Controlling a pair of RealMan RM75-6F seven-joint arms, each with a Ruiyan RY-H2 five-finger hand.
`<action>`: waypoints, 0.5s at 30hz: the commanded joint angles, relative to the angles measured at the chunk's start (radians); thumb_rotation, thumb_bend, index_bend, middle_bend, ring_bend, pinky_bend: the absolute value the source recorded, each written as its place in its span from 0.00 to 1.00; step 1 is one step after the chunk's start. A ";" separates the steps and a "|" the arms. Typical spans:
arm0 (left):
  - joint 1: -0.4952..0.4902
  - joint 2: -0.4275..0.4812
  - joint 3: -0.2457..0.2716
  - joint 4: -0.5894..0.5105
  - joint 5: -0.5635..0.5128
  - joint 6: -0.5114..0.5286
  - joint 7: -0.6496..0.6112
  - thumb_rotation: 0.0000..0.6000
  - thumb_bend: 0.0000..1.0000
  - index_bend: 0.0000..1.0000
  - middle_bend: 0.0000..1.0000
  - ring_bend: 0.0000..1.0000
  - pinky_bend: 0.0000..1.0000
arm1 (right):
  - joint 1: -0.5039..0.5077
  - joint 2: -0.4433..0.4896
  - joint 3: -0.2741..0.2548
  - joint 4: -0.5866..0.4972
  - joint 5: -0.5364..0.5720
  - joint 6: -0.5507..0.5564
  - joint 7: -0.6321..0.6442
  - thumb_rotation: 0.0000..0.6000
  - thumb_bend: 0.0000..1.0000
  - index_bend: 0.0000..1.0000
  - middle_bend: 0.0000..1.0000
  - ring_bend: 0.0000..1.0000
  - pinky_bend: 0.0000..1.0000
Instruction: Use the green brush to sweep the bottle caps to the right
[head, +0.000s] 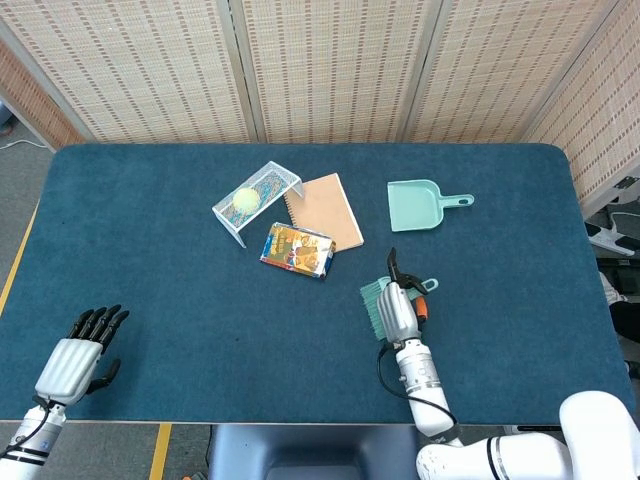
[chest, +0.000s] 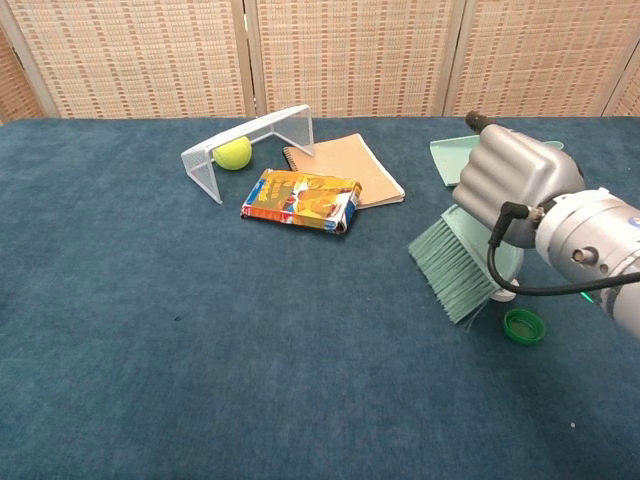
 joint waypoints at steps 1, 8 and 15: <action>0.000 0.000 0.000 0.000 0.000 0.001 0.000 1.00 0.45 0.00 0.00 0.00 0.07 | 0.004 0.017 -0.018 0.011 0.015 0.009 0.017 1.00 0.66 0.95 0.91 0.62 0.00; 0.000 -0.003 0.001 0.001 0.000 -0.002 0.008 1.00 0.45 0.00 0.00 0.00 0.07 | 0.008 0.062 -0.061 0.023 0.040 0.029 0.039 1.00 0.66 0.95 0.91 0.62 0.00; 0.000 -0.007 0.003 0.000 0.003 0.000 0.018 1.00 0.45 0.00 0.00 0.00 0.07 | -0.002 0.104 -0.116 0.056 0.060 0.040 0.069 1.00 0.66 0.95 0.91 0.62 0.00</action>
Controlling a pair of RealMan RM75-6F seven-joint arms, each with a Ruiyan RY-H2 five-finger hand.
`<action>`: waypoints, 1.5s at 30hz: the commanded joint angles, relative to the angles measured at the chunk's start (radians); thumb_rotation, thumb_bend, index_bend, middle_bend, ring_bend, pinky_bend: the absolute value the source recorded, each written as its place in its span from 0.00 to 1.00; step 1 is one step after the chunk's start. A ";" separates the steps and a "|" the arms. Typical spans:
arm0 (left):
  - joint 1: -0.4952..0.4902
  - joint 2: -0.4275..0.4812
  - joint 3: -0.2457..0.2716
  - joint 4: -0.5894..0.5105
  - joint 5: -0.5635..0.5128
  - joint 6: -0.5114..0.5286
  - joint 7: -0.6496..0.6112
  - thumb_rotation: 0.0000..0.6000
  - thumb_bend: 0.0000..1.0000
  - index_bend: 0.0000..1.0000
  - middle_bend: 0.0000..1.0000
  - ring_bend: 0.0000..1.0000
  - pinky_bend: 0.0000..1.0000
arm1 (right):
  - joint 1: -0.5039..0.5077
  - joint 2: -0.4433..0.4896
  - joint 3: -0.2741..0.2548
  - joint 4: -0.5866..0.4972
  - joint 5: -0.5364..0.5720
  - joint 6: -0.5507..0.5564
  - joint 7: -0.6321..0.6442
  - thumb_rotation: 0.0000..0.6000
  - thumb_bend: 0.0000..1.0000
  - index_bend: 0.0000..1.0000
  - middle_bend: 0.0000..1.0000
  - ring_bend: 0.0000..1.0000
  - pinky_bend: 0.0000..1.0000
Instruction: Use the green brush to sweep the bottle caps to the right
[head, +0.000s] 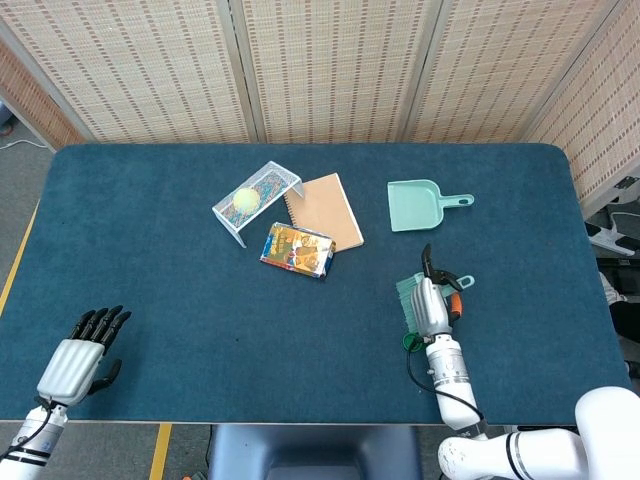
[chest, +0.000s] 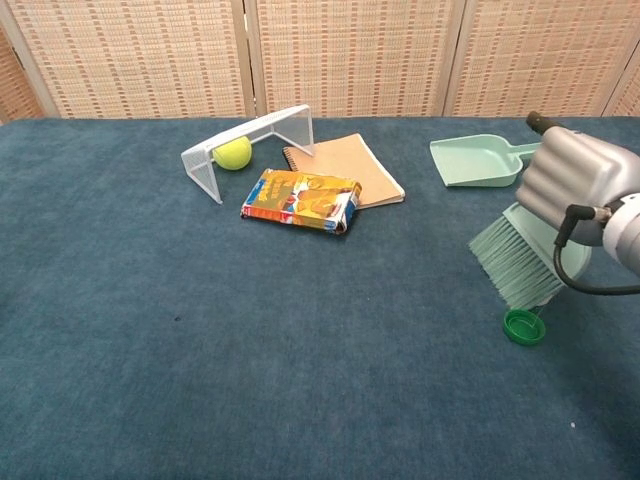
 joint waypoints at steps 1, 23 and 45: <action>0.000 -0.001 0.001 -0.001 0.001 0.000 0.004 1.00 0.45 0.00 0.00 0.00 0.07 | -0.007 0.015 -0.023 0.021 0.006 0.001 0.021 1.00 0.66 0.95 0.91 0.62 0.00; -0.001 -0.016 0.003 0.000 -0.007 -0.011 0.040 1.00 0.45 0.00 0.00 0.00 0.07 | -0.102 0.160 -0.142 0.187 0.016 -0.026 0.210 1.00 0.66 0.95 0.91 0.63 0.00; 0.004 -0.009 0.004 -0.008 -0.002 0.003 0.032 1.00 0.45 0.00 0.00 0.00 0.07 | -0.092 0.317 -0.083 -0.241 -0.235 -0.060 0.546 1.00 0.66 0.95 0.91 0.63 0.00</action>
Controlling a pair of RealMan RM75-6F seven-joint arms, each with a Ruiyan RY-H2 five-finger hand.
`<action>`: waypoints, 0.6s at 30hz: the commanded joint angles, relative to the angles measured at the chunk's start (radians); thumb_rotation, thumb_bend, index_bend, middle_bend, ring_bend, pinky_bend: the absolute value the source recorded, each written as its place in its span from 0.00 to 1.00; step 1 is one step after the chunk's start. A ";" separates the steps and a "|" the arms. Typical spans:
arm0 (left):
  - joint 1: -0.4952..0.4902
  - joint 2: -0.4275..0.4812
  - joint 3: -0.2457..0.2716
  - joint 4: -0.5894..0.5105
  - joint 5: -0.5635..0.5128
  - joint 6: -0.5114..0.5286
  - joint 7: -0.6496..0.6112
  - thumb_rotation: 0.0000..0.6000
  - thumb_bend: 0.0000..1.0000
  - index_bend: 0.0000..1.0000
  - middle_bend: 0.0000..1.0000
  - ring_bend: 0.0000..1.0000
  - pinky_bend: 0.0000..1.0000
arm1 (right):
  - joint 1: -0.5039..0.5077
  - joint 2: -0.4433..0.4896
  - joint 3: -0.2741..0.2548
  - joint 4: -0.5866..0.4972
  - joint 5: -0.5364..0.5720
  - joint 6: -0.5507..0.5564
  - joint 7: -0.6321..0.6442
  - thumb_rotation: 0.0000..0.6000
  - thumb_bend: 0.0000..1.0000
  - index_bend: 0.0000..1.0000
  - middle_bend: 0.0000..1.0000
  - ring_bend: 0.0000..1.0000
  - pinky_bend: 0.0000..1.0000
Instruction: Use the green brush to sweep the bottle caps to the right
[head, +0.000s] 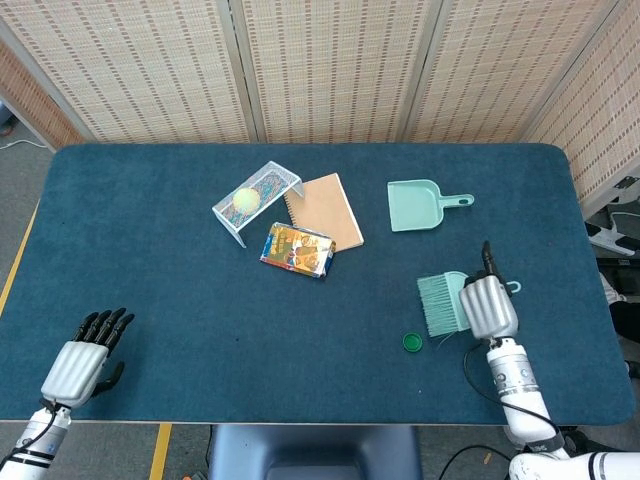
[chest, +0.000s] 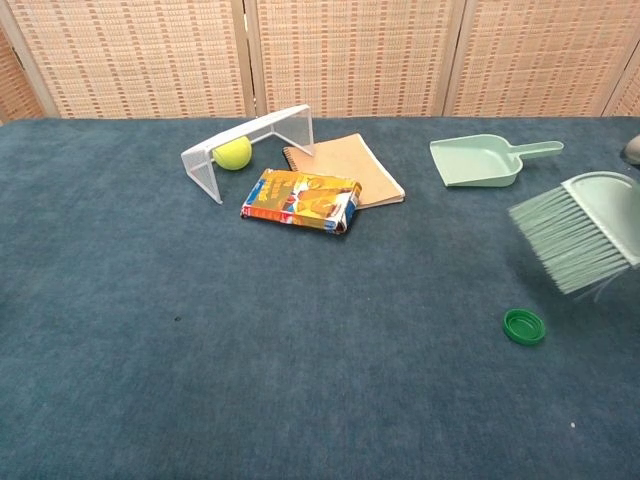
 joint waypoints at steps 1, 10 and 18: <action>0.000 0.001 0.000 0.000 0.000 0.001 -0.002 1.00 0.45 0.00 0.00 0.00 0.07 | 0.019 -0.026 0.000 -0.040 -0.044 -0.019 -0.023 1.00 0.66 0.95 0.91 0.63 0.00; 0.001 0.005 -0.001 0.001 0.000 0.002 -0.011 1.00 0.45 0.00 0.00 0.00 0.07 | 0.035 -0.172 -0.052 0.013 -0.100 -0.019 -0.199 1.00 0.66 0.95 0.91 0.63 0.00; 0.000 0.004 0.000 0.004 0.002 -0.001 -0.014 1.00 0.45 0.00 0.00 0.00 0.07 | 0.020 -0.222 -0.086 0.084 -0.106 -0.009 -0.298 1.00 0.66 0.95 0.91 0.63 0.00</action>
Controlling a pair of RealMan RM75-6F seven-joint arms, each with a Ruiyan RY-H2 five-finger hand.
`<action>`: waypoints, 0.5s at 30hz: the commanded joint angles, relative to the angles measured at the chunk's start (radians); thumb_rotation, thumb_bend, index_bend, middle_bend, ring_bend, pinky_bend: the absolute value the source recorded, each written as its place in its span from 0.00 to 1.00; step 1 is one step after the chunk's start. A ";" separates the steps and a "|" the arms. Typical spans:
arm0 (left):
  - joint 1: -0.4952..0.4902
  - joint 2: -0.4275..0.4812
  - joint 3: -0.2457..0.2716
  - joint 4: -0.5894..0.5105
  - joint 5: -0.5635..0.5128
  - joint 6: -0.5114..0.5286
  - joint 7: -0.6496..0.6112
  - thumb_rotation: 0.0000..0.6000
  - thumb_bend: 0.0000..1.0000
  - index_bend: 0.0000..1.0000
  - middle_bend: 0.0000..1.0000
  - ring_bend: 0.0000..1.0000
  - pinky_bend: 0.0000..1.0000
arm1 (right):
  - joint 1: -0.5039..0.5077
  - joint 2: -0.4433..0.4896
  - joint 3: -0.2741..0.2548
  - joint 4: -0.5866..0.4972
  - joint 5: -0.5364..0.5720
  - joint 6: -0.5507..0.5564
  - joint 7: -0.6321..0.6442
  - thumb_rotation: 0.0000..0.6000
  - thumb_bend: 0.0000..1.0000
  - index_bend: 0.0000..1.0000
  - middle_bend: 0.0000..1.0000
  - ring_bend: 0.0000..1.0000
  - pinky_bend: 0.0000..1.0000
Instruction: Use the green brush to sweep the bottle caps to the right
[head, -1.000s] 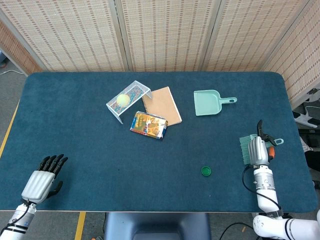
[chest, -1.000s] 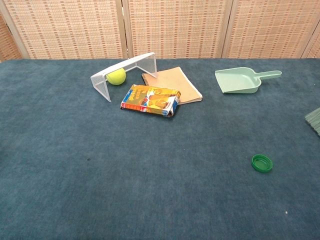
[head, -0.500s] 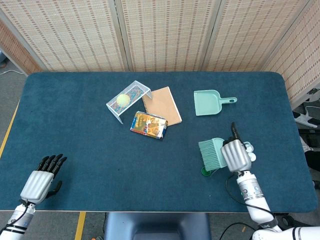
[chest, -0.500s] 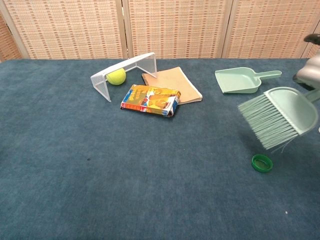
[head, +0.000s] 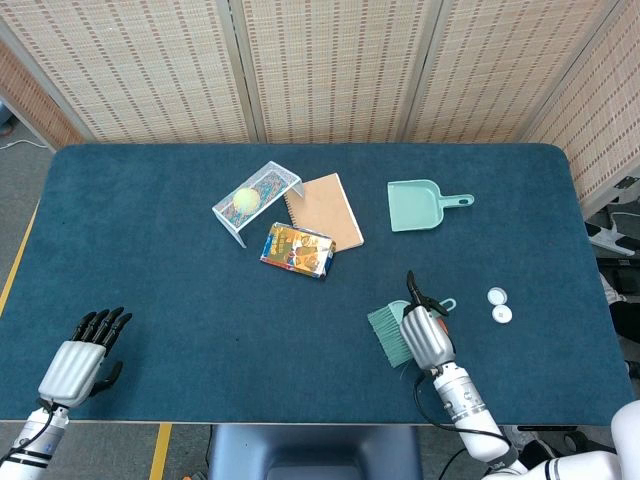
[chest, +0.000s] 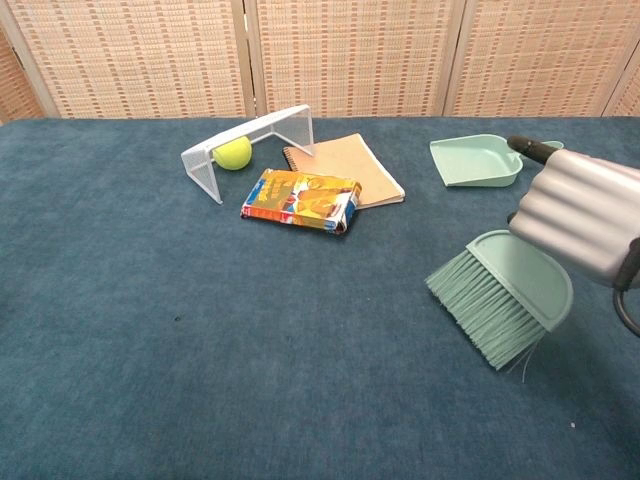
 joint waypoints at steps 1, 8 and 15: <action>-0.001 -0.001 0.000 0.000 -0.001 -0.002 0.001 1.00 0.45 0.00 0.00 0.00 0.07 | -0.008 -0.009 -0.014 0.019 0.005 0.004 -0.030 1.00 0.66 0.95 0.91 0.63 0.00; -0.001 -0.003 0.000 0.001 -0.001 -0.004 0.003 1.00 0.45 0.00 0.00 0.00 0.07 | -0.023 -0.002 -0.022 0.056 0.026 0.011 -0.068 1.00 0.66 0.95 0.91 0.63 0.00; -0.001 -0.004 0.002 0.000 0.001 -0.003 0.012 1.00 0.45 0.00 0.00 0.00 0.07 | -0.042 0.026 -0.042 0.104 0.030 0.003 -0.054 1.00 0.66 0.95 0.91 0.63 0.00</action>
